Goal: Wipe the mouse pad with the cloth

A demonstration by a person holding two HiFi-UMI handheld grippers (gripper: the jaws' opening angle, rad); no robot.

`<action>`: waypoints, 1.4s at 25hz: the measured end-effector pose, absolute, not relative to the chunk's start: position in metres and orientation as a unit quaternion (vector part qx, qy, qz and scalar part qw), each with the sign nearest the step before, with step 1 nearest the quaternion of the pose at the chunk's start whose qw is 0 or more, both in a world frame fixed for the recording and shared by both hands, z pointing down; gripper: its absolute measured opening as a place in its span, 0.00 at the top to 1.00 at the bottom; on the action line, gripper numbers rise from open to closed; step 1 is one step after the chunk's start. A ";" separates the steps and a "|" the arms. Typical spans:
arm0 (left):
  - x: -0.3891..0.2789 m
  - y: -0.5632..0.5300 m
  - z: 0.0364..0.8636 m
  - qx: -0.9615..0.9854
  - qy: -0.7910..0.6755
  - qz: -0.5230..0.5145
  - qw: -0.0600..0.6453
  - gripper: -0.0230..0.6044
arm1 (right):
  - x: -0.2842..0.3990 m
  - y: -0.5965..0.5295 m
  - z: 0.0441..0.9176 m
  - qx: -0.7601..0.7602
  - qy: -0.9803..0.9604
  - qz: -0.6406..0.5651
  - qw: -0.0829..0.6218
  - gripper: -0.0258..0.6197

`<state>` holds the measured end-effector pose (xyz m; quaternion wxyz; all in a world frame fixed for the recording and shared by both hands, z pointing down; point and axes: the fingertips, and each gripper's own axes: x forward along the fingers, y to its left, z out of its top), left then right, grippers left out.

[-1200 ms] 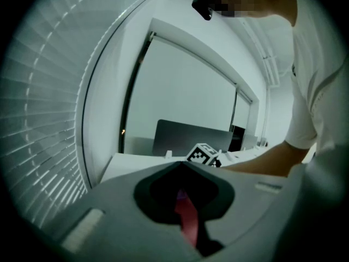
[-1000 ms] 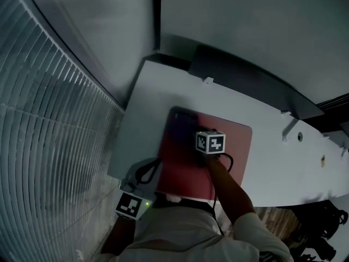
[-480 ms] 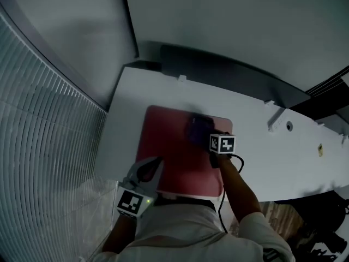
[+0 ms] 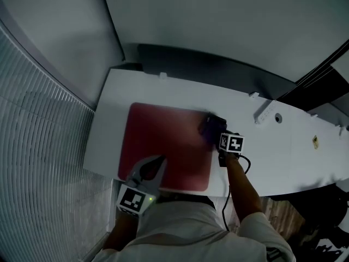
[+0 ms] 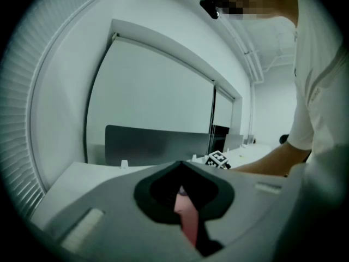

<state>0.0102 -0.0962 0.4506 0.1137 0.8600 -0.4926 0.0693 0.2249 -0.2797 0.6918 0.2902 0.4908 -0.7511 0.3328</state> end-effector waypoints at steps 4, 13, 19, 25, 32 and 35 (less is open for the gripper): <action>0.028 -0.090 0.447 0.865 -0.485 0.061 0.117 0.96 | 0.266 -0.262 0.689 0.517 -0.736 0.332 0.283 0.88; 0.020 -0.076 0.446 0.862 -0.489 0.066 0.113 0.96 | 0.246 -0.219 0.604 0.515 -0.782 0.285 0.205 0.88; -0.044 -0.065 0.440 0.843 -0.523 0.053 0.118 0.96 | 0.124 -0.193 0.563 0.419 -0.844 0.285 0.176 0.88; -0.119 -0.055 0.423 0.822 -0.554 0.038 0.124 0.96 | -0.018 -0.181 0.541 0.328 -0.882 0.301 0.156 0.88; -0.196 -0.036 0.431 0.801 -0.584 0.042 0.127 0.96 | -0.159 -0.148 0.555 0.229 -0.907 0.302 0.181 0.88; -0.229 -0.030 0.430 0.791 -0.600 0.040 0.114 0.96 | -0.203 -0.140 0.575 0.208 -0.906 0.313 0.193 0.88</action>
